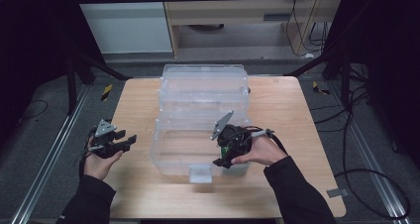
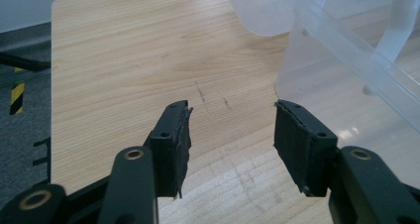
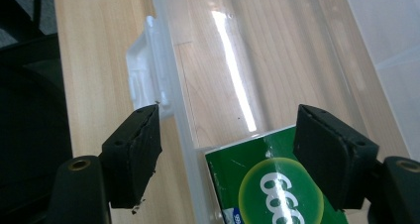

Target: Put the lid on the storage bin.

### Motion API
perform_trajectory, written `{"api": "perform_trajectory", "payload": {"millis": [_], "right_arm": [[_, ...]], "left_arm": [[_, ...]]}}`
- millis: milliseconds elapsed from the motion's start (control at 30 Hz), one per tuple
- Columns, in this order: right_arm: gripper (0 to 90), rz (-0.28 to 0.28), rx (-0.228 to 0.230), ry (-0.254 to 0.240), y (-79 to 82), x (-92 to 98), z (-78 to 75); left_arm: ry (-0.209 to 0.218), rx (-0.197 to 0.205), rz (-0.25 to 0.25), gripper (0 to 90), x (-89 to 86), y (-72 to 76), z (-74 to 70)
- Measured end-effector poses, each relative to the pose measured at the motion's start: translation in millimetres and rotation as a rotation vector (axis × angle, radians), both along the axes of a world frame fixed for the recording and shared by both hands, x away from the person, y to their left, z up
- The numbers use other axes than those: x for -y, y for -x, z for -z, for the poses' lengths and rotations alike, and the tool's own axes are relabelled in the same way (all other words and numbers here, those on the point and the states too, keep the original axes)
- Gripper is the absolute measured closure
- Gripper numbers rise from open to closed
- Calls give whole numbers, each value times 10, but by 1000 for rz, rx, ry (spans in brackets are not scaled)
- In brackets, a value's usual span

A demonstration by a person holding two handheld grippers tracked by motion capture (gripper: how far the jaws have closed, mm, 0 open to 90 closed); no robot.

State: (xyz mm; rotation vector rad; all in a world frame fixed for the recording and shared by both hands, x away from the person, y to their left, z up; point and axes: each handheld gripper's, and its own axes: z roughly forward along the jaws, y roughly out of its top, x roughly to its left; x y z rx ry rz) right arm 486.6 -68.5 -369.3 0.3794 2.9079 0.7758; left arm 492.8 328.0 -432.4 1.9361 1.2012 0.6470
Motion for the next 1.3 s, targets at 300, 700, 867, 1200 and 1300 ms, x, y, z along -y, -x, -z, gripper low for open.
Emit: {"api": "perform_trajectory", "payload": {"millis": [300, 700, 867, 1200, 1300], "right_arm": [[362, -28, -8, 19, 20, -95, 101], [469, -62, -32, 31, 29, -186, 166], [496, -81, -46, 40, 53, -191, 152], [516, -100, -75, 79, 101, -228, 227], [538, -85, -105, 66, 86, -214, 274]], "left_arm": [[-3, 7, -2, 417, -10, -6, 12], [1, 17, -10, 388, -35, 7, 6], [6, 21, -7, 388, -31, 12, -4], [11, 21, 1, 397, -30, 16, -18], [17, 22, -1, 403, -36, 18, -29]]}}
